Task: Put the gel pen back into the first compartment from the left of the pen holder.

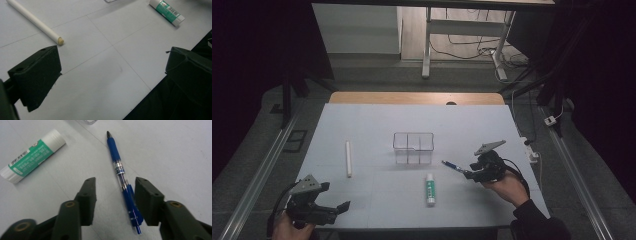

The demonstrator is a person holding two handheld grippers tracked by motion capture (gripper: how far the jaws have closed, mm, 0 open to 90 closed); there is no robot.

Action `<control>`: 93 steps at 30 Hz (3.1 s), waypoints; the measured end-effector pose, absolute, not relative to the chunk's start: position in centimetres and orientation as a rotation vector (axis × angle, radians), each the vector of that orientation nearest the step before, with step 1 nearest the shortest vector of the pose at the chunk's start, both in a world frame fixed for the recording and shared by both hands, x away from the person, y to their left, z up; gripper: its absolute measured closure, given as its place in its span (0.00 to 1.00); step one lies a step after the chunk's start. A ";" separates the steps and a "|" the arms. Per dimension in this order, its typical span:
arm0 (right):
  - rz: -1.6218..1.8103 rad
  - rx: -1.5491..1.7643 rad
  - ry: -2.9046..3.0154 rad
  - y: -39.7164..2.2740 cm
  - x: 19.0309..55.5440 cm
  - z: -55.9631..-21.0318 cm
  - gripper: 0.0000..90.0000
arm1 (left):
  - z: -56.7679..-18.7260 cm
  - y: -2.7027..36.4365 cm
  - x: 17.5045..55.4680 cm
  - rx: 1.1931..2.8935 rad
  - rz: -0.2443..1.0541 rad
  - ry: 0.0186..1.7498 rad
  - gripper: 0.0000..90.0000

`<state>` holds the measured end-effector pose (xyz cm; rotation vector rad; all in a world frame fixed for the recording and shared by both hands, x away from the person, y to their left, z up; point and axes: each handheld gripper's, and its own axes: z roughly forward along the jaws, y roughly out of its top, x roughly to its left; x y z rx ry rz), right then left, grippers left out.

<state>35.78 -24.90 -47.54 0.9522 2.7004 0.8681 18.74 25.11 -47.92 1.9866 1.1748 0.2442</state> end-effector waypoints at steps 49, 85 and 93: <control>0.667 0.808 2.787 -18.0 40.5 -50.9 0.34 | -48.0 25.1 18.9 1.991 0.234 1.186 0.00; 0.918 0.775 2.693 -18.9 40.0 -47.3 0.89 | -48.0 25.1 18.9 1.996 0.229 1.174 0.00; 1.012 0.808 2.637 -19.2 39.7 -46.0 0.89 | -48.0 25.1 18.9 1.996 0.227 1.176 0.01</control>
